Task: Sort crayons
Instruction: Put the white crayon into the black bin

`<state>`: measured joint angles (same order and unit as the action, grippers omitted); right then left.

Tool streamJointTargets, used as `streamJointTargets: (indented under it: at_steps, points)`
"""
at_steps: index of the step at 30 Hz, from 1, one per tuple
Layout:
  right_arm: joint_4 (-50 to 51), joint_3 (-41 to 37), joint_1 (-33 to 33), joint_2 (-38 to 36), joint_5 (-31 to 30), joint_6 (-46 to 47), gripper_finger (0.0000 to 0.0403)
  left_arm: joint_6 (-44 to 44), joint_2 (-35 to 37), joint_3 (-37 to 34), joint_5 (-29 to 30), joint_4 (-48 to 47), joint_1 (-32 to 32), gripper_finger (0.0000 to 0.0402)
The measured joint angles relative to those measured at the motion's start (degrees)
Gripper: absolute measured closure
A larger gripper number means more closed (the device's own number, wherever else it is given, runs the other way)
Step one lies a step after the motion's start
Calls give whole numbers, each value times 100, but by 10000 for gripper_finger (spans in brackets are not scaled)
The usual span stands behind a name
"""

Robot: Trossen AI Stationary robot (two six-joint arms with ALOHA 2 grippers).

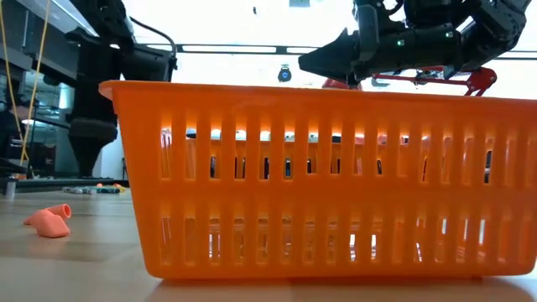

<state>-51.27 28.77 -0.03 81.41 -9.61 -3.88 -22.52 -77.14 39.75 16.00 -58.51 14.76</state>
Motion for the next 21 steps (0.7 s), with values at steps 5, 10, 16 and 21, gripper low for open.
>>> streamJointTargets:
  at_steps: [5,10,16,21]
  points:
    - [-4,0,0,0,0,0,311,303,0,0,-299,121,336,232]
    - [-4,0,0,0,2,1,311,270,0,0,-446,563,593,232]
    - [-2,0,2,0,2,46,311,159,0,0,-344,821,828,232]
    - [67,0,2,0,3,49,311,-253,0,-78,-149,752,892,232]
